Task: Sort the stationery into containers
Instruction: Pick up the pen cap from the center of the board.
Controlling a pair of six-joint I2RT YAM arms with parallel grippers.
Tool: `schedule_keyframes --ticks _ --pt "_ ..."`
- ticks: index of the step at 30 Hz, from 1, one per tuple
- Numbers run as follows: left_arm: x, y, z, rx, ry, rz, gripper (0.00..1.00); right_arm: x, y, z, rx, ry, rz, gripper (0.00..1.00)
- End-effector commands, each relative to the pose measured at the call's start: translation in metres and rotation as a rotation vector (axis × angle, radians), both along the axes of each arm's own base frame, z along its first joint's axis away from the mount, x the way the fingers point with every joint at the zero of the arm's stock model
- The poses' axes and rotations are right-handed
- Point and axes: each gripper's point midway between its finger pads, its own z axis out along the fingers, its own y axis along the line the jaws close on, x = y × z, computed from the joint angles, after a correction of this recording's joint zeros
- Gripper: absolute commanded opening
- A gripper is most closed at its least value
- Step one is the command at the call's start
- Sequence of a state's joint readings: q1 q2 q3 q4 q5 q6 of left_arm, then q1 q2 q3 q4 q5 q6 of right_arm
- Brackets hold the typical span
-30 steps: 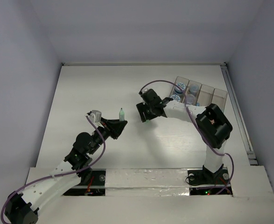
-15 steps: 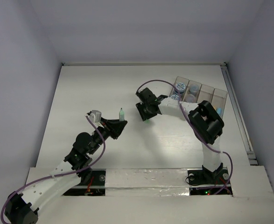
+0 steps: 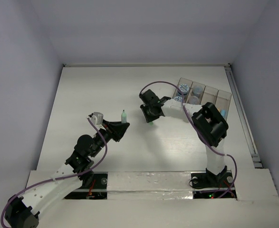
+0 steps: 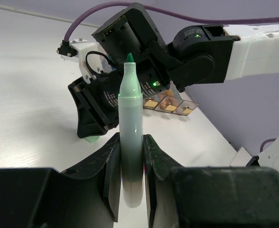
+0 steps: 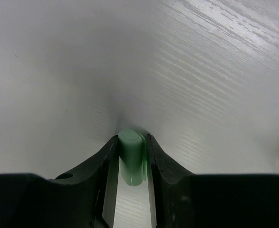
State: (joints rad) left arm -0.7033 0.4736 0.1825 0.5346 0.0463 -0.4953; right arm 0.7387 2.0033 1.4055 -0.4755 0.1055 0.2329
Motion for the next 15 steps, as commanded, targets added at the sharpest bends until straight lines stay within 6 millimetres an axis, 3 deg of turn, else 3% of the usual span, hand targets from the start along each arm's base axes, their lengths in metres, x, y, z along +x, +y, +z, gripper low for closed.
schedule_keyframes --ticks 1,5,7,9,10,12,13,15 --pt "0.000 0.000 0.014 -0.031 -0.051 0.001 0.00 0.003 0.003 0.013 0.042 -0.039 -0.023 0.00" --pt "0.002 -0.003 0.009 -0.021 -0.041 -0.007 0.00 0.022 -0.004 0.063 0.142 -0.213 -0.118 0.00" --pt "0.002 -0.009 0.005 -0.009 -0.034 -0.034 0.00 0.031 0.000 0.116 0.264 -0.347 -0.137 0.00" --pt "0.002 -0.019 -0.003 0.007 -0.013 -0.077 0.00 0.030 0.000 0.139 0.336 -0.407 -0.149 0.00" --pt "0.002 -0.023 -0.005 0.009 -0.008 -0.092 0.00 0.033 0.003 0.176 0.431 -0.490 -0.155 0.00" --pt "-0.001 -0.031 -0.004 -0.006 -0.014 -0.139 0.00 0.030 0.004 0.194 0.516 -0.536 -0.169 0.00" --pt "-0.002 -0.032 -0.006 -0.009 -0.011 -0.147 0.00 0.031 0.005 0.220 0.595 -0.593 -0.175 0.00" --pt "-0.004 -0.035 -0.005 -0.025 -0.005 -0.165 0.00 0.026 0.008 0.226 0.671 -0.591 -0.189 0.00"
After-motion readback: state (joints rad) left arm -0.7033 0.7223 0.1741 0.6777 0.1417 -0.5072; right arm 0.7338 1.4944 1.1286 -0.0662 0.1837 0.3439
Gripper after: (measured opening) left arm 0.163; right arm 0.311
